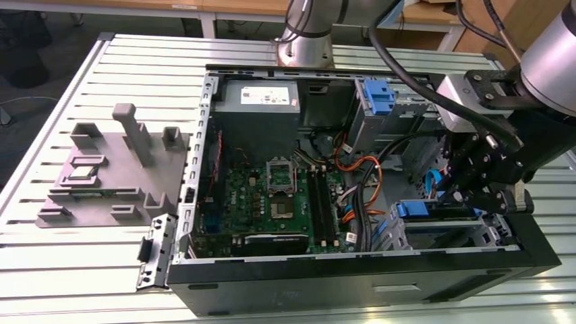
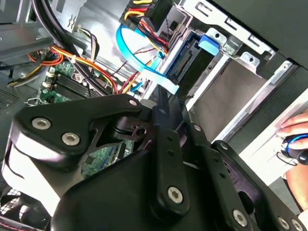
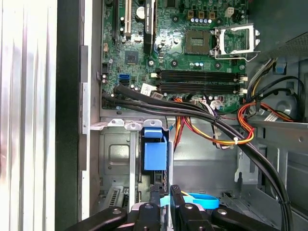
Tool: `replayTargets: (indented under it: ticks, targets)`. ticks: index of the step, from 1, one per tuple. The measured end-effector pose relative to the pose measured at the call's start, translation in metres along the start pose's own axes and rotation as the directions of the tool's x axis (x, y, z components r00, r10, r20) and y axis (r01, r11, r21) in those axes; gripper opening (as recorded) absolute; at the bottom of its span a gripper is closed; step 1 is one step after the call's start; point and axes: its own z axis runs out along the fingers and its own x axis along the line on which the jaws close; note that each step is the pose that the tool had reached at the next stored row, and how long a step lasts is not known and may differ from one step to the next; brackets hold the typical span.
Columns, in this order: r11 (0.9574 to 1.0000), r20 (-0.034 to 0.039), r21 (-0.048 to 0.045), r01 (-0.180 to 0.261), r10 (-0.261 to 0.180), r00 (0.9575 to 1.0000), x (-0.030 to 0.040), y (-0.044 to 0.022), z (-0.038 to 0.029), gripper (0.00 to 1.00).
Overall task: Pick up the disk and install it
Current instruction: 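Insert the first disk wire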
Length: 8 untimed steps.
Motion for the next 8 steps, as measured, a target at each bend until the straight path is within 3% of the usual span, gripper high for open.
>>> replayTargets:
  ticks: [8]
  targets:
    - [0.9962, -0.0005, 0.0062, -0.086, 0.086, 0.9963, 0.0001, -0.0012, 0.0009, 0.24]
